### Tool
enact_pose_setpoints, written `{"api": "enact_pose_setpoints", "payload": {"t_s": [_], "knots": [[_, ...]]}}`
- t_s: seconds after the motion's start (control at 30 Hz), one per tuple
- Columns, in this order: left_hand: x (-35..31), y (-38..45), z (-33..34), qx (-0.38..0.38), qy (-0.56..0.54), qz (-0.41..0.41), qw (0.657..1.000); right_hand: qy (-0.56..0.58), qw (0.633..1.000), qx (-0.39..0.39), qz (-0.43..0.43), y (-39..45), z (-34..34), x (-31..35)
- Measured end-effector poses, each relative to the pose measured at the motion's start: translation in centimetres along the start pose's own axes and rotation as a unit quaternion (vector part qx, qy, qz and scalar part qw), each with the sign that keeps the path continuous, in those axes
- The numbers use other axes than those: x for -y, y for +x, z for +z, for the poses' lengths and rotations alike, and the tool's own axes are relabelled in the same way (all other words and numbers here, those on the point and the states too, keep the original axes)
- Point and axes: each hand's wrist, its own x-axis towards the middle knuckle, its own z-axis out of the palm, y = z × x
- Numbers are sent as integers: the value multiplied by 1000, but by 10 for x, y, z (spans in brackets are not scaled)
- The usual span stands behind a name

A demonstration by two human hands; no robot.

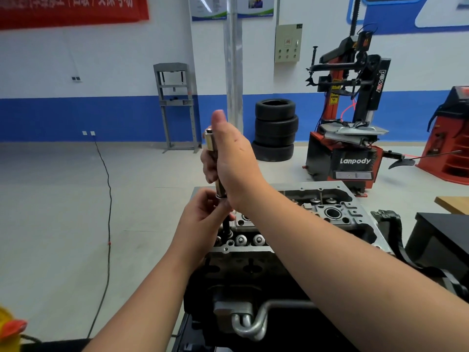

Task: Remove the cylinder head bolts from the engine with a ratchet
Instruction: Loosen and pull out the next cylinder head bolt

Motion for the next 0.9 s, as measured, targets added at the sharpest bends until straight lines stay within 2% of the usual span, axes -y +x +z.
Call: {"api": "enact_pose_setpoints", "payload": {"t_s": [0.13,0.33,0.4,0.57,0.67,0.9], "knots": [[2,3,0,-19,-1,-7,1000,-31,999,-10,-38,-1,-1,2],[1,-2,-7,49,-12,-34,998,31,999,9,20,3,-2,9],[0,-4,-6,37,-6,-19,999,29,999,8,22,2,0,8],[0,0,-2,-19,-4,-3,1000,-39,998,-29,-35,-2,2,6],[3,1,-1,-24,-6,0,1000,-52,997,-25,-47,-1,3,9],[6,0,-9,43,-26,1,999,9,999,-11,34,4,7,13]]}}
